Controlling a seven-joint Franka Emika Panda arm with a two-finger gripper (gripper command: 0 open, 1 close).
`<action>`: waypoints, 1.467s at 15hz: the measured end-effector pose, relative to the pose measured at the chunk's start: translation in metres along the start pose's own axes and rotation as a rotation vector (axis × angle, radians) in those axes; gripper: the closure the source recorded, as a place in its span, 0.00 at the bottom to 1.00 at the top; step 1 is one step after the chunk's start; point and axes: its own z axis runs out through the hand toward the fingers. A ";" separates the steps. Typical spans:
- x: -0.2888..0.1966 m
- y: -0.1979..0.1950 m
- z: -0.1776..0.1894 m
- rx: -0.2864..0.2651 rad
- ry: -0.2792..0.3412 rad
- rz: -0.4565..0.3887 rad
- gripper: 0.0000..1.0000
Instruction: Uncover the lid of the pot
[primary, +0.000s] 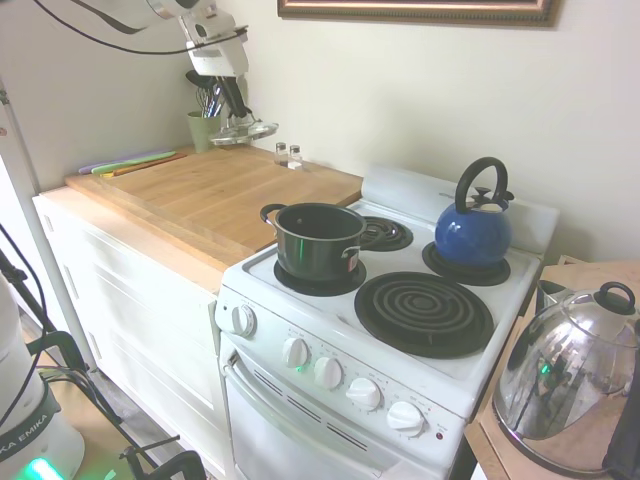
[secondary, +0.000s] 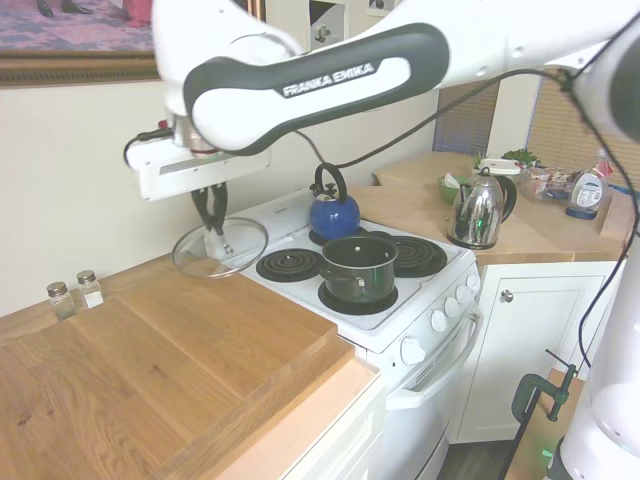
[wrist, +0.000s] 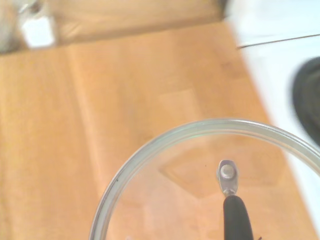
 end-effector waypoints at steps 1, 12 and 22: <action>-0.004 -0.014 0.013 -0.013 -0.013 -0.010 1.00; -0.045 -0.090 0.134 -0.178 -0.040 -0.101 1.00; -0.033 -0.083 0.172 -0.229 -0.077 -0.115 0.00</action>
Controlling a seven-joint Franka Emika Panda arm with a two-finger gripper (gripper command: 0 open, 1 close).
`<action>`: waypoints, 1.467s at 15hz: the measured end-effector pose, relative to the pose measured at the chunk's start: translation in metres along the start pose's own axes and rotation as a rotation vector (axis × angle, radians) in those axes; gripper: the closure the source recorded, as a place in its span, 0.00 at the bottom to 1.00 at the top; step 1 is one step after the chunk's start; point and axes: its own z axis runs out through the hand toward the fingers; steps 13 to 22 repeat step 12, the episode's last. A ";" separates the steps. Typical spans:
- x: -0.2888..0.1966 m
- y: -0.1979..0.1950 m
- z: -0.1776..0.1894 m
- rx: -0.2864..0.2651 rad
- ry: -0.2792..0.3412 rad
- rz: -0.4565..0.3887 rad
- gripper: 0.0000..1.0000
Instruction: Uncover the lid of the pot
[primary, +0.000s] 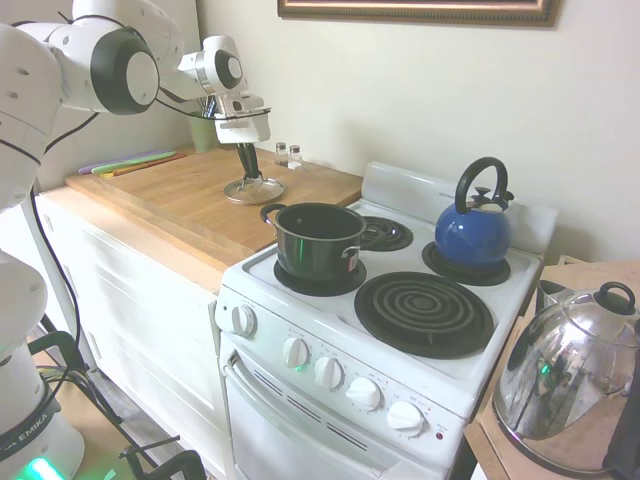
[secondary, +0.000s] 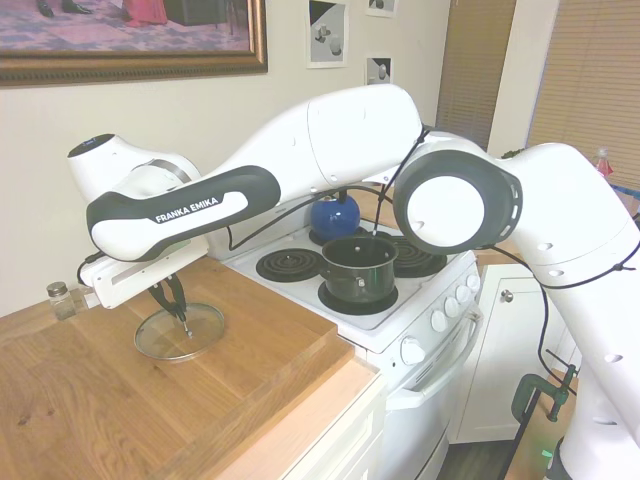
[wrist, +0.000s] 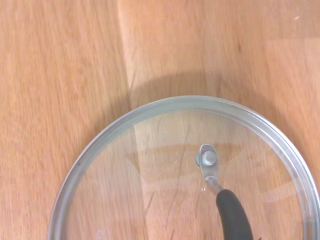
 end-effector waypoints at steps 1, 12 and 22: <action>0.001 0.000 0.000 0.001 -0.006 -0.002 0.00; 0.018 0.010 -0.020 0.026 -0.031 -0.023 0.00; 0.018 0.010 -0.020 0.026 -0.031 -0.023 0.00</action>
